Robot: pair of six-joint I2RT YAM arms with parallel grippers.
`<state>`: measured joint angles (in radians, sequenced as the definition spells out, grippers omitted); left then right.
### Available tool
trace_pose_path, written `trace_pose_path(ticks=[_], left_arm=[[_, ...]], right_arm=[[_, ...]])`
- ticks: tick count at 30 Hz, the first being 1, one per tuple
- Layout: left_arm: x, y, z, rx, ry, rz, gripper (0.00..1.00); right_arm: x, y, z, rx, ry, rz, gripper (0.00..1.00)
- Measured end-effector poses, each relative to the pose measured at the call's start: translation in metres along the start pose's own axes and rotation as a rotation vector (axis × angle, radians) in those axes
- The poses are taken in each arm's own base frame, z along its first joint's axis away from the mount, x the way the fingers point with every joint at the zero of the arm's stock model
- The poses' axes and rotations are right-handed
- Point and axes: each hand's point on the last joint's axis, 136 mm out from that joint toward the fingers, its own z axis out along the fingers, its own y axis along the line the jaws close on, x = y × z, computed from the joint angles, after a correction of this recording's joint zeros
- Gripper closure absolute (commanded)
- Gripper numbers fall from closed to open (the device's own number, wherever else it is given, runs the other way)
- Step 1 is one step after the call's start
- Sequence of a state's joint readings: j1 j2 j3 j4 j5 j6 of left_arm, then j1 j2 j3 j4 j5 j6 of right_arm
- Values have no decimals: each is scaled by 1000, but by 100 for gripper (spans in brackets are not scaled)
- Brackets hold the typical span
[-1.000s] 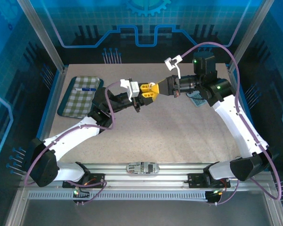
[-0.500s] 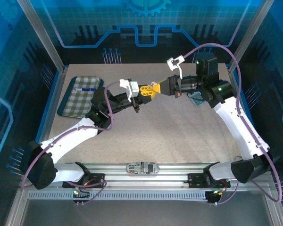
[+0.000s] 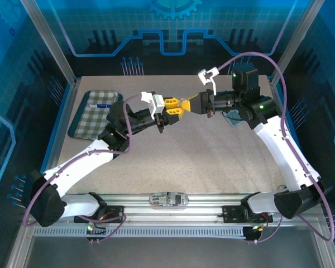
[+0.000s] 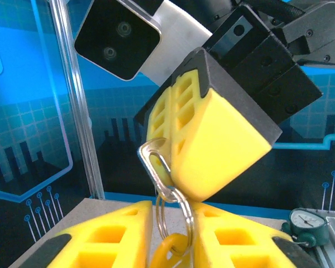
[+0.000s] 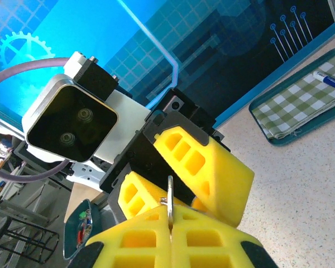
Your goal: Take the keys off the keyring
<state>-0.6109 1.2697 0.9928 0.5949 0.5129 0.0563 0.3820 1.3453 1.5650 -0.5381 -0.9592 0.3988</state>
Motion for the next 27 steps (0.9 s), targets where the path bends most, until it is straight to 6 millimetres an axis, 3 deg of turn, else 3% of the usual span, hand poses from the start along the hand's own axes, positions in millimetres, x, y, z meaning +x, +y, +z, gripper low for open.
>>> trace_pose_path(ticks=[6,10,19,27], left_arm=[[-1,-2,0,10,4,0,95],[-1,-2,0,12,4,0,100],[2,-3,2,7,14,29,100],[1,-21,6,19,25,123,100]], right_arm=[[-1,0,-1,10,-6,-5,100],[-2,0,-1,12,-10,-9,100],[0,-1,-3,32,-35,-44,100],[17,11,-18,90,-144,-268,100]])
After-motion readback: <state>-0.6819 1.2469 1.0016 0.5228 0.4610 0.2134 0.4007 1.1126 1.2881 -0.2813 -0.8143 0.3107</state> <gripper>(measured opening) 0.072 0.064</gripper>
